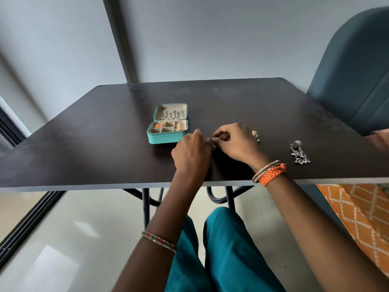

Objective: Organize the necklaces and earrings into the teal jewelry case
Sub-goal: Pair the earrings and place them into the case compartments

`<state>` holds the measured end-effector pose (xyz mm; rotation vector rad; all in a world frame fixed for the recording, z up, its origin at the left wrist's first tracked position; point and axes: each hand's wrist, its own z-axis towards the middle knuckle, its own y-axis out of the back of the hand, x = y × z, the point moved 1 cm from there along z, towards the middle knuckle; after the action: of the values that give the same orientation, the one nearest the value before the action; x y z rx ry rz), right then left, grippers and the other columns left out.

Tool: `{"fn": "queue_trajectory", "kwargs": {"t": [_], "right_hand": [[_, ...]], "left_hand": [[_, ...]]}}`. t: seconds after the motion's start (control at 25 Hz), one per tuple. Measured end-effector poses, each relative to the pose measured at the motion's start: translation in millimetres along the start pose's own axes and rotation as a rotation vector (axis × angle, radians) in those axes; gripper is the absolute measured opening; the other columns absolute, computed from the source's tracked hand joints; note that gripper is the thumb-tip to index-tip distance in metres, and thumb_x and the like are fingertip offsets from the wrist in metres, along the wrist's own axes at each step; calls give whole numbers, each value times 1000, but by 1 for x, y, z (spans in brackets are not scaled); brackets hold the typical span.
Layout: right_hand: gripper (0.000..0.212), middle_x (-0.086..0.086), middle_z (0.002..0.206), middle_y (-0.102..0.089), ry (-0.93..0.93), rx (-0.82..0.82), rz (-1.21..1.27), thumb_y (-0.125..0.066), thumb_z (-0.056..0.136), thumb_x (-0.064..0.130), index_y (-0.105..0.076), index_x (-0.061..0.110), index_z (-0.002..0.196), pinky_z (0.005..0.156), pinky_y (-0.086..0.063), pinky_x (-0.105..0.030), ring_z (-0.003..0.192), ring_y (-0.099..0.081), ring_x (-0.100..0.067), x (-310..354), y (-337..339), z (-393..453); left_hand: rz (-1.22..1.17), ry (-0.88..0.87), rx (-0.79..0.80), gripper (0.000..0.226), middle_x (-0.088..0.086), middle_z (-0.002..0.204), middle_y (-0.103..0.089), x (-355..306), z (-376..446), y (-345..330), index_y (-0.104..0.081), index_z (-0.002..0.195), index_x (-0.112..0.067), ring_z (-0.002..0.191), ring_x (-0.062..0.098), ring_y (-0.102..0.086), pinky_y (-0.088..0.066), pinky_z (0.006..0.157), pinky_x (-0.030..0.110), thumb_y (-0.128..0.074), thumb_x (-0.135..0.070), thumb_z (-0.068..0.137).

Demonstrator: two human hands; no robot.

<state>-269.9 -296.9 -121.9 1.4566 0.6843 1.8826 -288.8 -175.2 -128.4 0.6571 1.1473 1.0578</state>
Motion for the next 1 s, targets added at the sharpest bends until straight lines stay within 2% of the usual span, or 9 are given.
{"fn": "queue_trajectory", "kwargs": {"t": [0.08, 0.2, 0.32, 0.44, 0.6, 0.72, 0.84, 0.92, 1.0], "right_hand": [[14, -3, 89, -72, 49, 132, -58, -66, 85, 20, -73, 22, 97, 52, -36, -11, 78, -63, -12, 8, 4, -1], [20, -6, 93, -72, 62, 194, -138, -62, 84, 9, -73, 22, 96, 64, -40, -16, 87, -66, -18, 11, 5, -5], [19, -9, 92, -71, 34, 141, -167, -59, 81, 8, -73, 17, 92, 69, -48, -23, 87, -66, -24, 9, 5, -8], [12, -9, 93, -69, 63, 90, -234, -65, 82, 21, -71, 14, 91, 75, -52, -31, 89, -64, -27, 10, 2, -12], [8, -12, 91, -70, 196, -57, -296, -61, 84, 11, -68, 9, 86, 72, -51, -35, 89, -64, -31, 8, -11, -13], [12, -6, 77, -71, 97, -152, -56, -61, 83, 3, -66, 10, 76, 66, -51, -29, 78, -68, -24, -1, -10, -10], [21, -1, 68, -68, -44, -115, 473, -59, 89, 3, -58, 16, 72, 62, -55, -29, 63, -68, -12, 2, 0, -21], [18, -2, 69, -67, -52, -92, 729, -58, 91, 4, -59, 15, 77, 58, -54, -24, 60, -66, -8, 10, 13, -35], [12, -4, 72, -69, -20, -88, 853, -59, 90, 4, -65, 12, 83, 59, -53, -20, 61, -66, -8, 22, 28, -49]], "left_hand": [[6, -7, 32, 28, 11, 111, -61, 1, 3, -2, -61, 108, -12, 100, 34, -59, -39, 70, 34, -48, -33, 95], [-31, 5, 40, 23, 11, 111, -62, 4, 2, -1, -63, 107, -12, 99, 34, -60, -39, 70, 34, -50, -26, 95], [-42, -17, 27, 22, 12, 111, -62, 3, -1, 1, -64, 105, -10, 99, 34, -59, -37, 67, 32, -49, -21, 94], [-66, -46, 22, 21, 15, 105, -63, 4, -2, 0, -65, 102, -7, 95, 35, -59, -37, 65, 32, -50, -19, 93], [-236, -63, -20, 19, 14, 96, -68, 12, 1, -1, -67, 98, -7, 90, 34, -62, -44, 69, 34, -52, -16, 91], [-581, -39, 28, 10, 5, 83, -71, 18, 0, 2, -68, 92, -13, 78, 20, -65, -53, 75, 34, -59, -11, 89], [-882, -27, 89, 15, 2, 77, -68, 16, -8, 11, -67, 87, -17, 69, 14, -63, -54, 69, 32, -59, -5, 89], [-1039, -42, 116, 16, -1, 76, -68, 10, -15, 24, -68, 88, -15, 66, 5, -61, -54, 63, 20, -58, -3, 90], [-1148, -81, 156, 13, -6, 75, -69, 5, -22, 42, -68, 93, -12, 64, -1, -61, -50, 62, 13, -58, -3, 90]]}}
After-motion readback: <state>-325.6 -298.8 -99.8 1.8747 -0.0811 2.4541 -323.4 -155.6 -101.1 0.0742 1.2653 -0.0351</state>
